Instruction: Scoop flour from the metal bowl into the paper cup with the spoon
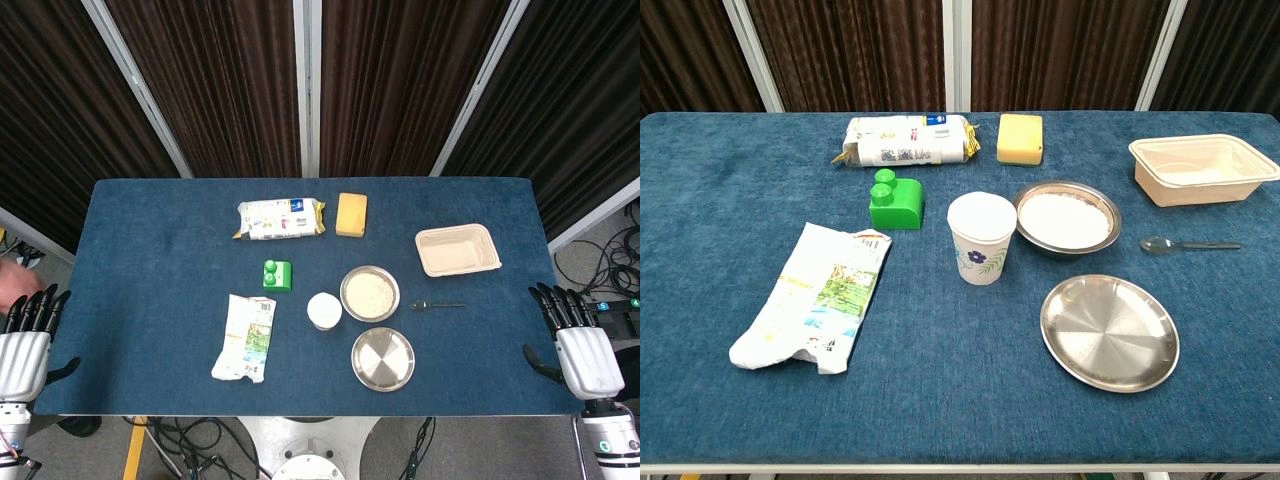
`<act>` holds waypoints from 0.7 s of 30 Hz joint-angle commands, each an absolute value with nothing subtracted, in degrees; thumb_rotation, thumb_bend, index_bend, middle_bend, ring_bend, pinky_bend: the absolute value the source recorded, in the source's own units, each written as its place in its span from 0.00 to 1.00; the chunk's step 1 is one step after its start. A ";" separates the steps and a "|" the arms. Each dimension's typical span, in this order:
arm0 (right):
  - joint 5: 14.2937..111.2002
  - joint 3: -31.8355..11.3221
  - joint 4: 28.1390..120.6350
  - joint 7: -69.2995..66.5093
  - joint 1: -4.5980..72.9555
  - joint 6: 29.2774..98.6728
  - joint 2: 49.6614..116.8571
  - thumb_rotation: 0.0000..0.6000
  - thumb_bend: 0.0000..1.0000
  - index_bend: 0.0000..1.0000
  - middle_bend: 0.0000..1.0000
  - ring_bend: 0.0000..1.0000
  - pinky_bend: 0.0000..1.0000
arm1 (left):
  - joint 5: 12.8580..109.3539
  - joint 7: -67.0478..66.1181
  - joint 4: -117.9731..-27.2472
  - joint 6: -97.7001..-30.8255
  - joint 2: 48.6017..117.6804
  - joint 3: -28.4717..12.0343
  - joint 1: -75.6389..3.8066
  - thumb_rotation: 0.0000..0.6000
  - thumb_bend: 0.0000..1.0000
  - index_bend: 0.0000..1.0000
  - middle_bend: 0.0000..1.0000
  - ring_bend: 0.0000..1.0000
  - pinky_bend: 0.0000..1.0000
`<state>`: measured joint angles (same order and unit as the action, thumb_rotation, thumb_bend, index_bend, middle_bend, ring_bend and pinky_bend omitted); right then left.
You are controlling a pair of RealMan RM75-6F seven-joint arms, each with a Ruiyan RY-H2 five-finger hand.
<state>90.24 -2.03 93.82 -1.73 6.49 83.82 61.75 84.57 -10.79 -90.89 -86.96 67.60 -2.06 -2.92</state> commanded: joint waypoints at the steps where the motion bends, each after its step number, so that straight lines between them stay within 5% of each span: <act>1: 90.44 -2.06 93.78 -1.76 6.48 84.00 61.77 1.00 0.23 0.00 0.07 0.00 0.00 | 84.53 -10.86 -90.72 -87.16 67.74 -2.10 -2.80 1.00 0.00 0.10 0.05 0.01 0.00; 11: 91.29 -2.30 93.66 -1.78 7.13 83.94 62.49 1.00 0.23 0.00 0.16 0.00 0.00 | 85.32 -9.58 -89.57 -88.50 68.28 -1.59 -1.87 1.00 0.00 0.10 0.05 0.01 0.00; 21: 86.51 -5.17 87.92 -4.54 17.46 67.87 69.24 1.00 0.26 0.18 0.32 0.11 0.10 | 85.88 -7.98 -88.64 -88.95 68.57 -1.33 -1.44 1.00 0.00 0.10 0.05 0.01 0.00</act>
<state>88.71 -4.03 90.32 -4.13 14.09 72.46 66.58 85.93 -8.07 -88.71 -88.93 68.56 -1.37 -1.51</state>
